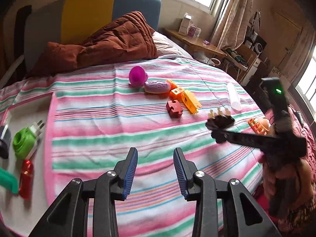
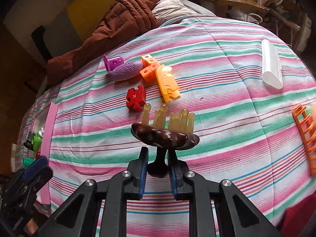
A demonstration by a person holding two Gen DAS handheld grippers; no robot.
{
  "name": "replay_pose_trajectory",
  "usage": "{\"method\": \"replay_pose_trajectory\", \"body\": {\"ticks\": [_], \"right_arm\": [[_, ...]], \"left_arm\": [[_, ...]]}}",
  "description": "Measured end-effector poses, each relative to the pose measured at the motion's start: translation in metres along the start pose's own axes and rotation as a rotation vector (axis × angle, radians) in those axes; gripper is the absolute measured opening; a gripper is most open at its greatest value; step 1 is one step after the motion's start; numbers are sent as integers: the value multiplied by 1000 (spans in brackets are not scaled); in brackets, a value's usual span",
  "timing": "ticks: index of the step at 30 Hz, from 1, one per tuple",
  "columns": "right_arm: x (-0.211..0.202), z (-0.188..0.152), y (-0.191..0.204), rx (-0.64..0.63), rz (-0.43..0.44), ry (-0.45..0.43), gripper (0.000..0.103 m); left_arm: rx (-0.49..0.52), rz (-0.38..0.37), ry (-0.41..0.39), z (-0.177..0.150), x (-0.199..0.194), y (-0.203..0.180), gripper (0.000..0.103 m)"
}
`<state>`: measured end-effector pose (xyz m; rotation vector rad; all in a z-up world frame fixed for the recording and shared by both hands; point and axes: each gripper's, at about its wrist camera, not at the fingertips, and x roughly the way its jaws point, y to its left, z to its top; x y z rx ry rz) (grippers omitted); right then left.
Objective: Organize rigid objects
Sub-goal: 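Grasp the brown peg stand by its stem with the right gripper, then grasp the red puzzle piece with the left gripper while the right holds the peg stand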
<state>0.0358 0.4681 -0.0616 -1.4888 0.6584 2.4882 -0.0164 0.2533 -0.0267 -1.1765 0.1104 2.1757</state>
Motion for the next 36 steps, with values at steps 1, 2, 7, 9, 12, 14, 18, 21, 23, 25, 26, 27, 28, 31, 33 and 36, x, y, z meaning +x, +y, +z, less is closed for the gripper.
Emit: {"method": "replay_pose_trajectory", "body": {"ticks": [1, 2, 7, 9, 12, 14, 18, 21, 23, 25, 26, 27, 28, 31, 33, 36], "right_arm": [[-2, -1, -5, 24, 12, 2, 20], [-3, -1, -10, 49, 25, 5, 20], [-8, 7, -17, 64, 23, -27, 20], [-10, 9, -18, 68, 28, -34, 20], [-11, 11, -22, 56, -2, -41, 20], [-11, 13, -26, 53, -25, -47, 20], [-11, 17, -36, 88, -26, -49, 20], [-11, 17, -38, 101, -17, -43, 20], [-10, 16, -36, 100, -10, -40, 20], [-9, 16, -34, 93, -9, -38, 20], [-8, 15, -32, 89, -7, -36, 20], [-7, 15, -31, 86, -4, -34, 20], [-7, 14, -30, 83, -2, -33, 20], [-5, 13, -28, 76, -6, -31, 20], [-3, 13, -29, 76, -7, -27, 20], [-2, 13, -28, 72, -4, -28, 20]], "left_arm": [[-3, 1, 12, 6, 10, -3, 38], [-10, -5, 26, 12, 21, -6, 38], [-28, -1, 78, 36, 69, -23, 38], [-27, 1, 94, 45, 86, -32, 38], [-31, 2, 124, 55, 107, -44, 38], [-11, 27, 134, 61, 120, -52, 38], [16, 84, 156, 67, 142, -58, 38], [8, 94, 175, 69, 154, -56, 38], [14, 94, 158, 70, 154, -55, 38], [22, 98, 158, 72, 155, -56, 38], [19, 94, 154, 72, 155, -55, 38], [15, 82, 148, 72, 154, -54, 38], [7, 79, 144, 72, 153, -52, 38], [-21, 77, 131, 70, 150, -45, 36], [-18, 82, 128, 69, 147, -43, 36], [-18, 84, 122, 65, 140, -39, 36]]}}
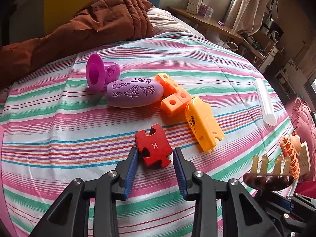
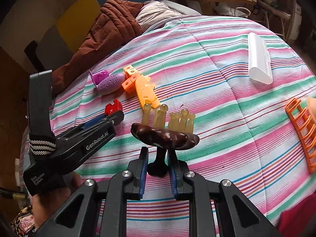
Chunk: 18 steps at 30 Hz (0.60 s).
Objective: Organize rigid objects
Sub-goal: 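Grasp the red puzzle piece with the left gripper while the right holds the peg stand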
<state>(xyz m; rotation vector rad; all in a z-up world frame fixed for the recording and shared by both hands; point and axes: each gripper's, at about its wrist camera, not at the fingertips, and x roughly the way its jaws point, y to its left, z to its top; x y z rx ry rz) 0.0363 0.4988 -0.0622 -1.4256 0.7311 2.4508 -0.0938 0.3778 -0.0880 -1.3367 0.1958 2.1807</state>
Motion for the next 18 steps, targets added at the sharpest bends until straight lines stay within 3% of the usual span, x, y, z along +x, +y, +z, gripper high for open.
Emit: {"method": "replay_pose_trajectory", "body": {"ticks": [4, 10, 18], "right_arm": [[0, -2, 5, -23, 3, -7, 20], [4, -8, 20, -82, 11, -8, 20], [8, -20, 41, -163, 7, -27, 20]], "left_arm": [[-28, -31, -5, -9, -11, 10, 31], [-48, -84, -35, -28, -43, 22, 32], [-124, -131, -71, -56, -90, 66, 31]]}}
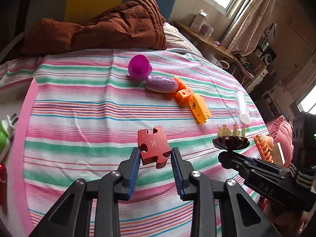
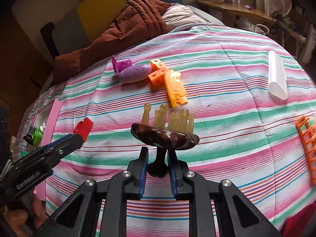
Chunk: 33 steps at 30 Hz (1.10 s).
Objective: Organize rigid objects
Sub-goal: 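Grasp the red puzzle piece with the left gripper while the right holds the peg stand, then lower and release the red puzzle piece in the tray with left while right releases the peg stand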
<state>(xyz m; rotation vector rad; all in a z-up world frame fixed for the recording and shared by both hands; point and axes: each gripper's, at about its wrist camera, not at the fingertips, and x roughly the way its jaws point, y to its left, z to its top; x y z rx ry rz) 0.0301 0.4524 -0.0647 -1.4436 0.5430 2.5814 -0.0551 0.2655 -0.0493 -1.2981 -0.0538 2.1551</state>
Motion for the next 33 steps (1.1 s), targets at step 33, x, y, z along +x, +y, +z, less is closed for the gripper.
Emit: {"method": "replay_pose_trajectory", "body": {"ticks": [33], "right_arm": [[-20, -72, 235, -387, 392, 23, 20]], "left_arm": [[-300, 300, -111, -120, -147, 232, 32]]}}
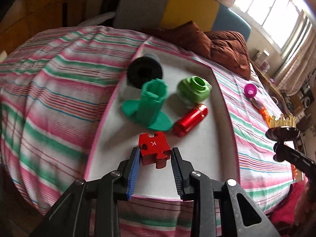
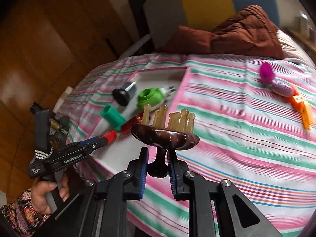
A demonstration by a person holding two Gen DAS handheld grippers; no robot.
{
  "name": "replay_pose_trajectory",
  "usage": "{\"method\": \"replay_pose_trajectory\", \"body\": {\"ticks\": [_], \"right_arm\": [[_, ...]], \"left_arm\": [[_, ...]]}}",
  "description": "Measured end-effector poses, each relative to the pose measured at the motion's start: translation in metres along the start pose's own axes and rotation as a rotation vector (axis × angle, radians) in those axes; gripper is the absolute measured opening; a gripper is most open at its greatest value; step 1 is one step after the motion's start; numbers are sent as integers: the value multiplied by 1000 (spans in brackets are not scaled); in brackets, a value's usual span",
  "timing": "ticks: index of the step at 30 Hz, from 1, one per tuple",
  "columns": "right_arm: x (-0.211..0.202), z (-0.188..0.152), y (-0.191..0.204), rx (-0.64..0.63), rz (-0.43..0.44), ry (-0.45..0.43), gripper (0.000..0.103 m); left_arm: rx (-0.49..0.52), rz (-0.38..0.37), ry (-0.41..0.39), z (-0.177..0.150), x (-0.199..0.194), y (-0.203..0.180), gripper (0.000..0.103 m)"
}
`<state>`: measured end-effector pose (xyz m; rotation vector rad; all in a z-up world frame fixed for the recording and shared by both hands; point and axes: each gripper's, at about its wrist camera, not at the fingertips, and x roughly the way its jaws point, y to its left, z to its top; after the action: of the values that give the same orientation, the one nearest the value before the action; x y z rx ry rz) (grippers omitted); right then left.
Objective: Organize rigid objects
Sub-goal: 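Lower and release the red puzzle piece in the tray with left while right releases the peg stand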
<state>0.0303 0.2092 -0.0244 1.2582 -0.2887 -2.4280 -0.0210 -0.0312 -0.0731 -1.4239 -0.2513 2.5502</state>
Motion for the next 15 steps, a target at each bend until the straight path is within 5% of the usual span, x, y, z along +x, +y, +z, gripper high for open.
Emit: {"method": "replay_pose_trajectory", "body": {"ticks": [10, 15], "right_arm": [[58, -3, 56, -102, 13, 139, 20], [81, -6, 66, -124, -9, 198, 20]], "left_arm": [[-129, -12, -198, -1, -45, 25, 36], [-182, -42, -220, 5, -55, 34, 36]]}}
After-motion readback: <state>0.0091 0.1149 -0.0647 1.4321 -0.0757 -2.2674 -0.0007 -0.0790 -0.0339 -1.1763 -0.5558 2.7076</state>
